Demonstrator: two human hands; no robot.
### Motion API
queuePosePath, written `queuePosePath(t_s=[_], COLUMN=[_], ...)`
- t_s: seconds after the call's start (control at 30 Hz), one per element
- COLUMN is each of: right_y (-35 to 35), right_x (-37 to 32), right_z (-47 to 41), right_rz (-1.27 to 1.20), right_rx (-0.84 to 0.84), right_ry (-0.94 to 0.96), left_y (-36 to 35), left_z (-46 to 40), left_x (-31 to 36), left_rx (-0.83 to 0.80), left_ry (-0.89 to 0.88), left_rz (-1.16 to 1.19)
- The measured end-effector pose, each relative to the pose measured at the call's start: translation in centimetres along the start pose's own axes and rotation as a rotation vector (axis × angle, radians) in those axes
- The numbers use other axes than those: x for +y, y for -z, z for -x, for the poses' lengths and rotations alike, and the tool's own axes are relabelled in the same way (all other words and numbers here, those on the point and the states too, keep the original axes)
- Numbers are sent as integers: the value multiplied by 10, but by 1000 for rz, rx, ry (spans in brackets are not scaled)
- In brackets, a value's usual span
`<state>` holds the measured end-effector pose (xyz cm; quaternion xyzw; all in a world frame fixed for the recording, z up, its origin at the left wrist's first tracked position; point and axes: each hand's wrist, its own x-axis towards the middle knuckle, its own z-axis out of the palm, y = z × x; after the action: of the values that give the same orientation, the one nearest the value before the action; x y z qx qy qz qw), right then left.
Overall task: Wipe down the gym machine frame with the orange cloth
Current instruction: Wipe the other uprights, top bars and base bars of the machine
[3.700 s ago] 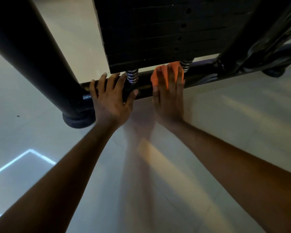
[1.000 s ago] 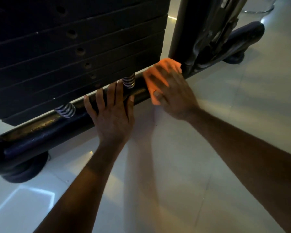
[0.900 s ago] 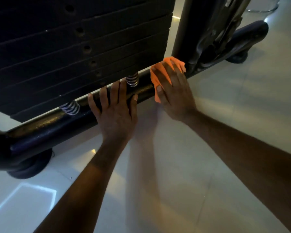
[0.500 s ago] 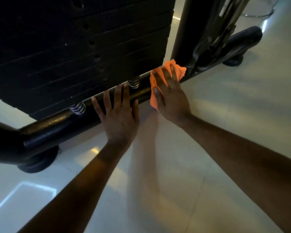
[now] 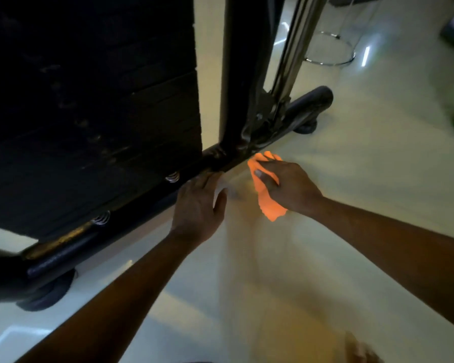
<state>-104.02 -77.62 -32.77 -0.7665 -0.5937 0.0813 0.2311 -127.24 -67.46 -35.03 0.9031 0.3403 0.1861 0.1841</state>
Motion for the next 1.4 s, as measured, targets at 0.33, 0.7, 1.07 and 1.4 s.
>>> queuePosePath(t_s=[0.33,0.7,1.07,1.4], right_y=[-33,-103,-94,-123], right_x=[71,129,160,126], right_z=[-55,-103,-115,-116], right_rz=[-19,261,432,243], right_rx=[189,218,255,326], right_ry=[26,255,434,294], left_y=[-84,-106,-124,-120], left_z=[-98,-113,-112,-107], left_x=[4,-7,9,7], left_rx=[152,250,350,336], left_ry=[218,266,390,367], left_rz=[-271,-406,-470,-441])
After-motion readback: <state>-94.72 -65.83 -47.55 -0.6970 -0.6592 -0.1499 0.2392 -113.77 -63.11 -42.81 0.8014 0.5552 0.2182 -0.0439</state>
